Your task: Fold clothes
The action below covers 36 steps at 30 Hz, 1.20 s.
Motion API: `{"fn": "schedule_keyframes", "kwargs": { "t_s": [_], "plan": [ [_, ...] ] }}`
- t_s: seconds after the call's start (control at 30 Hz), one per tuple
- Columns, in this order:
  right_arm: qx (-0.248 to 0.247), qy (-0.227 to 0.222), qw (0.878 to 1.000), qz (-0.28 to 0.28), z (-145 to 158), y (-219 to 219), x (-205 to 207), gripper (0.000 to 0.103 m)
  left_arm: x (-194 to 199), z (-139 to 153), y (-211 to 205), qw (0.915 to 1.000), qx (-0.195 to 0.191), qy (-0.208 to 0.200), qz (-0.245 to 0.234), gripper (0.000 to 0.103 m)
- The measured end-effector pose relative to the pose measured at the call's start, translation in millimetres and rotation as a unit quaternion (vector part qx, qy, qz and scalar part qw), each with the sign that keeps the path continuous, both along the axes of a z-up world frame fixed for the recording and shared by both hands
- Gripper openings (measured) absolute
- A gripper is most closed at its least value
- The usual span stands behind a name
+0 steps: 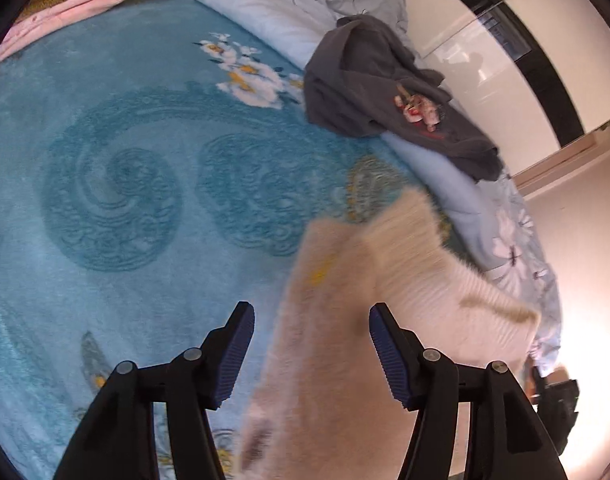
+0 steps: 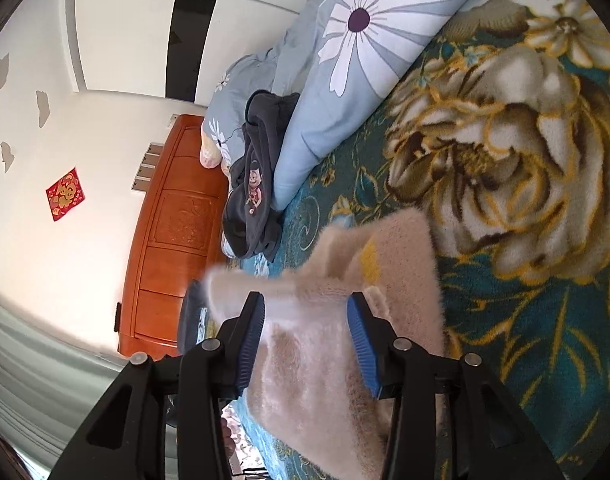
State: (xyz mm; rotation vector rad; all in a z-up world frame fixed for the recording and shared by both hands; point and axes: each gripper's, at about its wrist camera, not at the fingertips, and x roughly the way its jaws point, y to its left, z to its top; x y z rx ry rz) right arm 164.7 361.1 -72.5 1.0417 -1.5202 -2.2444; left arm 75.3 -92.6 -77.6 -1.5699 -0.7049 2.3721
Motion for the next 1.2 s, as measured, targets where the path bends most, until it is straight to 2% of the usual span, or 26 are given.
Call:
{"fn": "schedule_keyframes", "kwargs": {
  "t_s": [0.07,0.2,0.27,0.4,0.47,0.53,0.6,0.67,0.77,0.83,0.93,1.13,1.2],
  "plan": [
    [0.031,-0.015,0.999,-0.008,0,3,4,0.047,3,-9,-3,0.9998,0.019,0.001,-0.003,0.065],
    [0.094,-0.05,0.994,-0.011,-4,3,11,0.049,2,-20,-11,0.9995,0.032,-0.005,0.0,0.073],
    [0.103,-0.061,0.993,0.001,-11,-1,14,0.053,4,-22,-14,0.9987,0.05,-0.008,0.002,0.073],
    [0.096,-0.066,0.993,0.012,-23,-7,23,0.061,7,-26,-24,0.9891,0.145,-0.021,0.01,0.072],
    [0.095,-0.067,0.993,0.002,-24,-7,25,0.062,7,-20,-21,0.9909,0.134,-0.015,0.008,0.072],
    [0.126,-0.064,0.99,-0.009,-15,-8,27,0.062,7,-9,-15,0.9963,0.086,0.002,0.002,0.072],
    [0.18,-0.043,0.983,-0.016,4,-15,27,0.062,7,2,-8,0.9985,0.048,0.024,-0.003,0.072],
    [0.237,-0.012,0.971,-0.017,28,-25,26,0.062,7,15,1,0.9974,0.047,0.052,-0.015,0.072],
    [0.27,0.031,0.962,0.031,47,-51,15,0.062,7,33,24,0.9933,0.046,0.087,-0.06,0.072],
    [0.28,0.05,0.956,0.072,53,-71,7,0.062,11,38,38,0.991,0.014,0.101,-0.086,0.072],
    [0.301,0.054,0.946,0.108,50,-89,0,0.062,8,27,44,0.9908,-0.02,0.091,-0.098,0.072],
    [0.311,0.021,0.945,0.103,31,-91,-6,0.062,1,-3,37,0.9963,-0.019,0.035,-0.076,0.072],
    [0.314,0.011,0.944,0.101,25,-91,-8,0.062,3,-3,36,0.9963,-0.018,0.037,-0.075,0.072]
  ]
}}
